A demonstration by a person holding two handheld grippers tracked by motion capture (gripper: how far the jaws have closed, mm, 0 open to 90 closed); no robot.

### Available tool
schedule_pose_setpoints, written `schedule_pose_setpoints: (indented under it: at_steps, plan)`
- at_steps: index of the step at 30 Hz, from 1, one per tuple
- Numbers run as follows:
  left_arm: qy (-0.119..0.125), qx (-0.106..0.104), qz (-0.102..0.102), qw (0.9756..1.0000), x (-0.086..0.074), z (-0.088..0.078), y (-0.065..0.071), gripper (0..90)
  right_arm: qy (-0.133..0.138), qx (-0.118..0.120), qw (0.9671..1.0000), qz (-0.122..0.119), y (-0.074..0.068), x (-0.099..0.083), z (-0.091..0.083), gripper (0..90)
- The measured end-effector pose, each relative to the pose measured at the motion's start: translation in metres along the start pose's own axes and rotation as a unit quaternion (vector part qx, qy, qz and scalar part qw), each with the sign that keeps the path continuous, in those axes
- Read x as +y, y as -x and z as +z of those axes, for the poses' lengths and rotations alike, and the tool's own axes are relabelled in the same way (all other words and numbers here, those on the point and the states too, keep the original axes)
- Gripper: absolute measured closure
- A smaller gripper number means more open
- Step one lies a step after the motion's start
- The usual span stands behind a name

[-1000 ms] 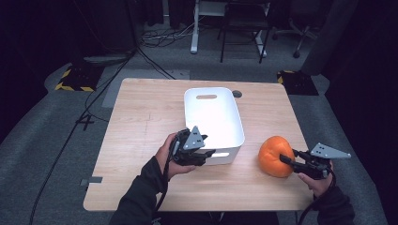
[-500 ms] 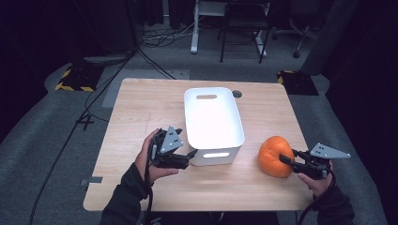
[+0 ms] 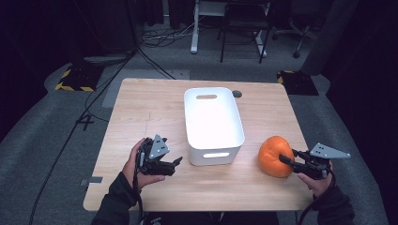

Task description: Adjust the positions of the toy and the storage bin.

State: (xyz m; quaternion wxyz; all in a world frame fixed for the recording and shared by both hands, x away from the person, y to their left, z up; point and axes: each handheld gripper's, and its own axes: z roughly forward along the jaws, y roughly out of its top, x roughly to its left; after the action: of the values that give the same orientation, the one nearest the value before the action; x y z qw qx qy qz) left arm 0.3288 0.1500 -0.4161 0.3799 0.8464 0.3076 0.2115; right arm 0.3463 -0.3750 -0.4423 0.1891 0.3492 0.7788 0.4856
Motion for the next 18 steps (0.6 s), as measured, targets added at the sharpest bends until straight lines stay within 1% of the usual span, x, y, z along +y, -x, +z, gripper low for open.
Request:
schedule_pose_setpoints:
  at_steps: [1, 2, 3, 4, 6, 7, 8, 10, 11, 15, 16, 17, 18]
  plan:
    - [-0.005, 0.003, -0.001, 1.0000, -0.004, 0.001, -0.001, 18.1, 0.000, 0.002, 1.0000, 0.006, 0.000, 0.000, 0.000, 54.7]
    - [-0.013, 0.000, -0.004, 0.9999, -0.010, 0.003, -0.003, 18.0, 0.001, 0.003, 1.0000, 0.006, 0.000, 0.000, 0.000, 54.7]
    - [-0.015, 0.000, -0.007, 0.9999, -0.013, 0.004, -0.003, 17.9, 0.001, 0.003, 1.0000, 0.005, 0.000, 0.000, 0.000, 54.7]
    - [-0.022, 0.006, -0.006, 0.9997, -0.017, 0.006, -0.004, 17.9, 0.001, 0.002, 1.0000, 0.005, 0.000, 0.000, 0.000, 54.7]
    - [-0.035, 0.007, -0.009, 0.9993, -0.025, 0.009, -0.005, 17.9, 0.001, 0.002, 1.0000, 0.005, 0.000, 0.000, 0.000, 54.7]
    - [-0.037, 0.007, -0.010, 0.9993, -0.028, 0.010, -0.006, 17.9, 0.001, 0.003, 1.0000, 0.004, 0.000, 0.000, 0.000, 54.7]
    - [-0.044, 0.008, -0.012, 0.9989, -0.034, 0.012, -0.006, 17.9, 0.001, 0.003, 1.0000, 0.003, 0.000, 0.000, 0.000, 54.7]
    - [-0.052, 0.005, -0.021, 0.9984, -0.044, 0.015, -0.008, 17.9, 0.002, 0.003, 1.0000, 0.005, 0.000, 0.000, 0.000, 54.8]
    - [-0.052, 0.007, -0.022, 0.9984, -0.047, 0.016, -0.008, 18.0, 0.003, 0.002, 1.0000, 0.002, 0.000, 0.000, 0.000, 54.9]
    - [-0.077, 0.008, -0.026, 0.9967, -0.065, 0.020, -0.010, 18.5, 0.003, 0.001, 1.0000, 0.000, -0.001, 0.000, 0.001, 55.6]
    - [-0.079, 0.011, -0.027, 0.9965, -0.068, 0.020, -0.010, 18.5, 0.002, -0.001, 1.0000, -0.003, -0.001, 0.000, 0.001, 55.9]
    - [-0.082, 0.011, -0.027, 0.9962, -0.071, 0.020, -0.011, 18.5, 0.001, -0.001, 1.0000, -0.001, -0.002, 0.001, 0.001, 56.1]
    - [-0.087, 0.012, -0.034, 0.9956, -0.074, 0.019, -0.012, 18.5, 0.001, 0.000, 1.0000, -0.001, -0.002, 0.000, 0.001, 56.3]
